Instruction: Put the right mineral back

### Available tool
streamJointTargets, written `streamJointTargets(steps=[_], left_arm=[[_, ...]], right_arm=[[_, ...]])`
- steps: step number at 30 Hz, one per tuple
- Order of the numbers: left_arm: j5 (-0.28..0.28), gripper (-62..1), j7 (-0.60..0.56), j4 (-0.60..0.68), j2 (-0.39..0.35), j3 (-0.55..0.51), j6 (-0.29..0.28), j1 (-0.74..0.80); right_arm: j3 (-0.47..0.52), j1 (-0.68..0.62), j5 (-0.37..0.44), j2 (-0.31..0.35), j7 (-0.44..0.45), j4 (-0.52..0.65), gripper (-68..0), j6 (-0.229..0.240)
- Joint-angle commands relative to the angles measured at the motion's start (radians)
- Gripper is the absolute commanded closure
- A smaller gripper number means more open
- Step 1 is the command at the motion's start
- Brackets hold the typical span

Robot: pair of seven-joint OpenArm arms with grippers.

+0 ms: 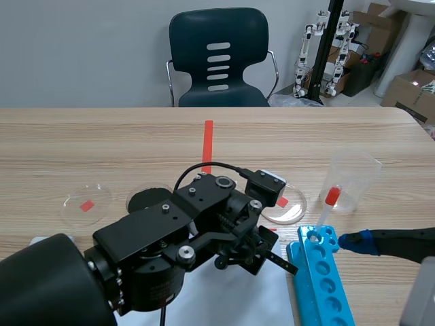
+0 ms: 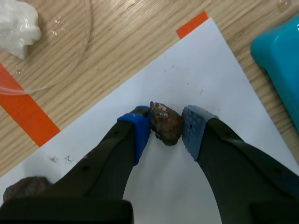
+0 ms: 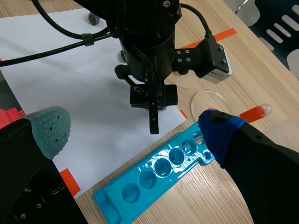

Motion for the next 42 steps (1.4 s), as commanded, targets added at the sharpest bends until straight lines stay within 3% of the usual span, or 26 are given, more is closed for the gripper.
streamJointTargets(steps=[1,5,10,16,21,25,32,36,42], left_arm=[[0.004,-13.3,-0.005,0.012,0.011,0.002,0.003,-0.008],[0.004,-15.6,-0.010,0.012,0.010,0.002,0.003,-0.008],[0.003,-35.0,-0.010,0.013,0.010,0.002,0.003,-0.008],[0.000,-45.4,-0.010,0.017,0.009,0.002,0.003,-0.008],[-0.036,-61.9,-0.006,0.060,-0.021,0.001,0.002,-0.002],[-0.077,-62.3,-0.001,0.128,-0.069,0.001,0.002,0.004],[-0.084,-62.3,-0.020,0.318,-0.184,-0.001,0.002,0.063],[-0.124,-62.3,-0.061,0.418,-0.258,-0.002,0.002,0.102],[-0.132,-62.3,-0.103,0.514,-0.330,-0.020,0.002,0.158]], right_arm=[[0.003,0.001,0.010,0.000,0.015,0.027,-56.9,-0.005],[0.003,0.001,0.010,0.000,0.015,0.027,-56.9,-0.005],[0.003,0.001,0.010,0.000,0.015,0.027,-56.9,-0.005],[0.003,0.001,0.010,0.000,0.015,0.027,-56.9,-0.005],[0.003,0.001,0.010,0.000,0.015,0.027,-56.9,-0.005],[0.003,0.001,0.010,0.000,0.015,0.027,-56.9,-0.005],[0.003,0.001,0.010,0.000,0.015,0.027,-56.9,-0.005],[0.003,0.001,0.010,0.000,0.015,0.027,-56.9,-0.005],[0.003,0.001,0.010,0.000,0.015,0.027,-56.9,-0.005]])
